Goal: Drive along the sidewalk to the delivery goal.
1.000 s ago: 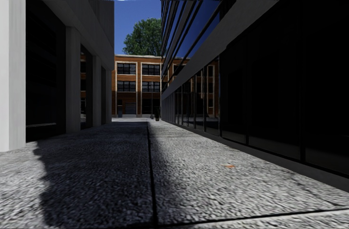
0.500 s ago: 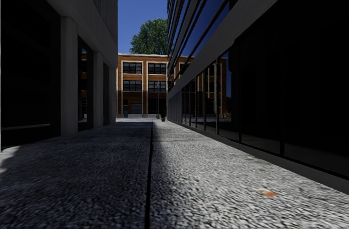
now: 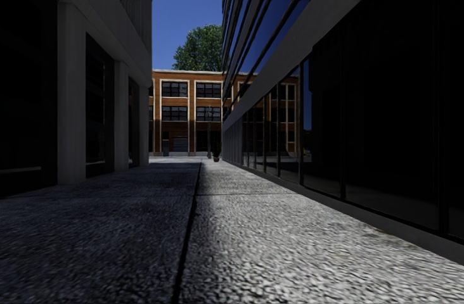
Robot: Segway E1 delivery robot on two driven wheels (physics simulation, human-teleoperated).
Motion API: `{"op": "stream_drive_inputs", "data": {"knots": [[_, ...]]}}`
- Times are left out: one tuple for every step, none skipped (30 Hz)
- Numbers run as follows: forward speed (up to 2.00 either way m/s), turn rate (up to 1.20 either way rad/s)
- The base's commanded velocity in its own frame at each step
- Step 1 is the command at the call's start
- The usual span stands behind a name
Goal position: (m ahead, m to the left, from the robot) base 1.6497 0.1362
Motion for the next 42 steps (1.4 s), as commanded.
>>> {"op": "stream_drive_inputs", "data": {"knots": [[2.0,0.0],[2.0,0.0],[2.0,0.0],[2.0,0.0],[2.0,0.0],[2.0,0.0],[2.0,0.0],[2.0,0.0],[2.0,0.0],[2.0,0.0],[2.0,0.0],[1.98,0.0],[1.98,0.0],[1.63,0.0],[1.44,0.0],[1.36,0.0],[1.33,0.0],[1.33,0.0],[1.31,0.0],[1.2,0.0],[0.97,0.0],[0.51,0.0],[0.51,0.0],[0.27,0.0],[0.0,0.0],[0.0,0.0],[0.0,0.0],[0.0,0.0],[0.0,0.0],[0.0,0.0],[0.0,0.0],[0.0,0.0],[0.0,0.0],[0.0,0.0],[0.0,0.0],[0.0,0.0],[0.0,0.0],[0.0,0.0],[0.0,0.0],[0.0,0.0],[0.0,0.0],[0.0,0.0]]}}
